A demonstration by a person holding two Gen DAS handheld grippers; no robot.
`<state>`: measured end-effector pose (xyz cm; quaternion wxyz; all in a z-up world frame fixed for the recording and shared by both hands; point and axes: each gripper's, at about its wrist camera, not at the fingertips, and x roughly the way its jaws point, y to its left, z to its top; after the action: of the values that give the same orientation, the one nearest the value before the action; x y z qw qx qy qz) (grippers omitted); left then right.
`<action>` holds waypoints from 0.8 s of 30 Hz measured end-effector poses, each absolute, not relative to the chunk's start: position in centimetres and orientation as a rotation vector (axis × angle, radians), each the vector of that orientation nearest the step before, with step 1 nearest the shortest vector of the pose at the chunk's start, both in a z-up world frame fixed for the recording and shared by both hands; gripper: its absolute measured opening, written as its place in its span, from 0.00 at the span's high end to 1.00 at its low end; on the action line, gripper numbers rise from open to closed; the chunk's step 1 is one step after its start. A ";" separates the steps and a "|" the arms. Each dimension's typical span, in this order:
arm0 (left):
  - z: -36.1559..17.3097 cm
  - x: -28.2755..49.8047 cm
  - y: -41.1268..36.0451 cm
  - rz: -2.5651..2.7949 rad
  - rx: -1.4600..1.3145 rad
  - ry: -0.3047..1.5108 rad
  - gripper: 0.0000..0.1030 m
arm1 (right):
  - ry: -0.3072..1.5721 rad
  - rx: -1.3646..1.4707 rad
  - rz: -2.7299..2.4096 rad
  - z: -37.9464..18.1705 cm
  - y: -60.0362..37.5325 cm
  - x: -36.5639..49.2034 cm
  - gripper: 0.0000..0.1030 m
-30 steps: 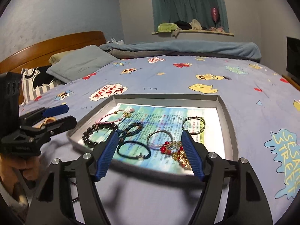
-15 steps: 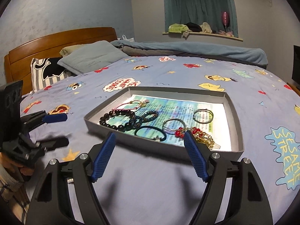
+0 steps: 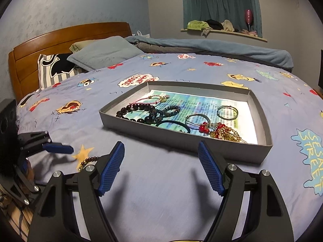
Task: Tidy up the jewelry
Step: 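Grasp the pearl bar pin with the left tool while the right tool grasps the garnet bead bracelet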
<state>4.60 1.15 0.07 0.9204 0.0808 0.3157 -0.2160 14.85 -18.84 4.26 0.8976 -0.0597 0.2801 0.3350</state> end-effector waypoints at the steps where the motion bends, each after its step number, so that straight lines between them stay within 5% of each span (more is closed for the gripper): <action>1: -0.3 4.7 1.1 -0.445 0.168 0.667 0.49 | 0.582 -0.124 0.696 4.2 -18.8 14.8 0.28; 2: -0.6 4.8 1.1 -0.449 0.170 0.684 0.72 | 0.587 -0.124 0.699 4.1 -18.7 14.8 0.28; 6: -1.3 4.6 0.6 -0.465 0.218 0.707 0.92 | 0.605 -0.130 0.722 3.8 -18.1 14.7 0.28; 24: 0.8 5.5 6.2 -0.296 0.020 0.634 0.92 | 0.711 -0.198 0.847 1.9 -14.2 13.4 0.34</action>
<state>5.51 6.19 0.81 0.9394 0.0097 0.3104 -0.1450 13.36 -14.20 1.89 0.8463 -0.0939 0.3373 0.4016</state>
